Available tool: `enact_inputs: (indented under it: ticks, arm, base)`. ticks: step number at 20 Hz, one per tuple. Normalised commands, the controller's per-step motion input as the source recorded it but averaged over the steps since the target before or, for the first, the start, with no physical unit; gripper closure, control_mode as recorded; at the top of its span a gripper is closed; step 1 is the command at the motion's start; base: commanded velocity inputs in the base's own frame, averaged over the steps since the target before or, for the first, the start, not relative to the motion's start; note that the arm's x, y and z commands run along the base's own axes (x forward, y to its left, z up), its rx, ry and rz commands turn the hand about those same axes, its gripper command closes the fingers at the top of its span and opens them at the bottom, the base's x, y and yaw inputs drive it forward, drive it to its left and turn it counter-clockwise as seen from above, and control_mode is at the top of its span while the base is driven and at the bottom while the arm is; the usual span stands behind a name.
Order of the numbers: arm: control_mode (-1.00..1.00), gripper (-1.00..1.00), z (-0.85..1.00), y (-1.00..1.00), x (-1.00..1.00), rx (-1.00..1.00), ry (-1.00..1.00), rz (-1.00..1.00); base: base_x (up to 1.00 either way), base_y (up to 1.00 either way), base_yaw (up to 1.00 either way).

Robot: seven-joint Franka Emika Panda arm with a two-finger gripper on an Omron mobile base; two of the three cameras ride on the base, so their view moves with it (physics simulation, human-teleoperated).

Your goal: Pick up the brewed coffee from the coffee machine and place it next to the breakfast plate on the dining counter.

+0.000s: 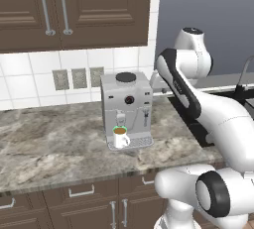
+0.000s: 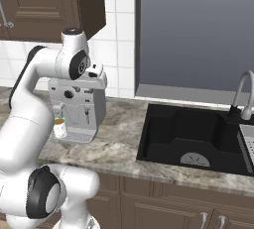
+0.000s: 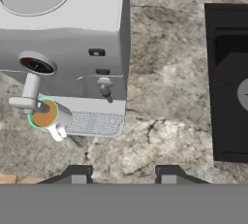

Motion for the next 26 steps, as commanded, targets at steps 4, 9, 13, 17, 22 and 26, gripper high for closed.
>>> enact_inputs:
  ticks: [4, 9, 13, 17, 22, 26]
  arm:
    - [-1.0, -1.0, -0.08, 0.0, 0.0, 0.0, 0.0, 0.0]
    - [-1.0, -1.0, -0.55, 0.24, -0.14, 0.0, -0.24, 0.07]
    - [-1.0, -1.0, -0.74, 0.13, -0.31, 0.04, -0.39, 0.17]
    - [-1.0, -1.0, -0.56, 0.18, -0.16, 0.07, -0.22, 0.17]
    - [-1.0, -1.0, -0.37, 0.14, -0.05, 0.1, -0.05, 0.14]
    - [-1.0, -1.0, -0.03, 0.24, 0.0, 0.12, 0.19, 0.11]
  base:
    - [0.0, 0.0, 0.0]
    - [0.0, 0.0, 0.0]
    - [0.0, 0.0, 0.0]
    - [0.0, 0.0, 0.0]
    - [0.0, 0.0, 0.0]
    - [0.0, 0.0, 0.0]
